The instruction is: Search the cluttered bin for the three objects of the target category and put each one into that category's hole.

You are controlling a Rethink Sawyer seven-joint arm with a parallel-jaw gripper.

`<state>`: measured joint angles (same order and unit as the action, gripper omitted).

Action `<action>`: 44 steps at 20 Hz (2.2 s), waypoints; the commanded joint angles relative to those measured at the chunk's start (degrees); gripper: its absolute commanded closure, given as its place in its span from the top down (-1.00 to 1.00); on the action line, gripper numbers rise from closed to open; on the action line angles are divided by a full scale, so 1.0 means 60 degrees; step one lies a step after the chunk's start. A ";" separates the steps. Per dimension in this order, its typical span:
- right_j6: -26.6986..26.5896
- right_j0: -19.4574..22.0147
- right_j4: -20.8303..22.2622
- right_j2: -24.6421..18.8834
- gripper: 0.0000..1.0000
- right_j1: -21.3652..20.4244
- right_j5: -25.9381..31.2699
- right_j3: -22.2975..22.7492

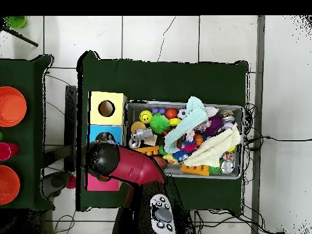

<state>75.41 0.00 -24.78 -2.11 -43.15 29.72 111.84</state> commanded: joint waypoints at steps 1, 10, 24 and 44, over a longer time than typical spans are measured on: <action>0.1730 -0.0043 0.0201 -0.0630 1.00 0.0677 -0.0532 0.0192; 0.1709 -0.0179 0.0371 -0.0300 1.00 0.0426 0.0046 0.0115; 0.0848 0.0374 0.2314 0.0803 1.00 -0.0073 0.1918 -0.1517; -0.0496 0.2404 0.4297 0.0122 1.00 -0.0387 0.2374 -0.2340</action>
<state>75.41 11.41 -3.19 2.46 -44.76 37.10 101.15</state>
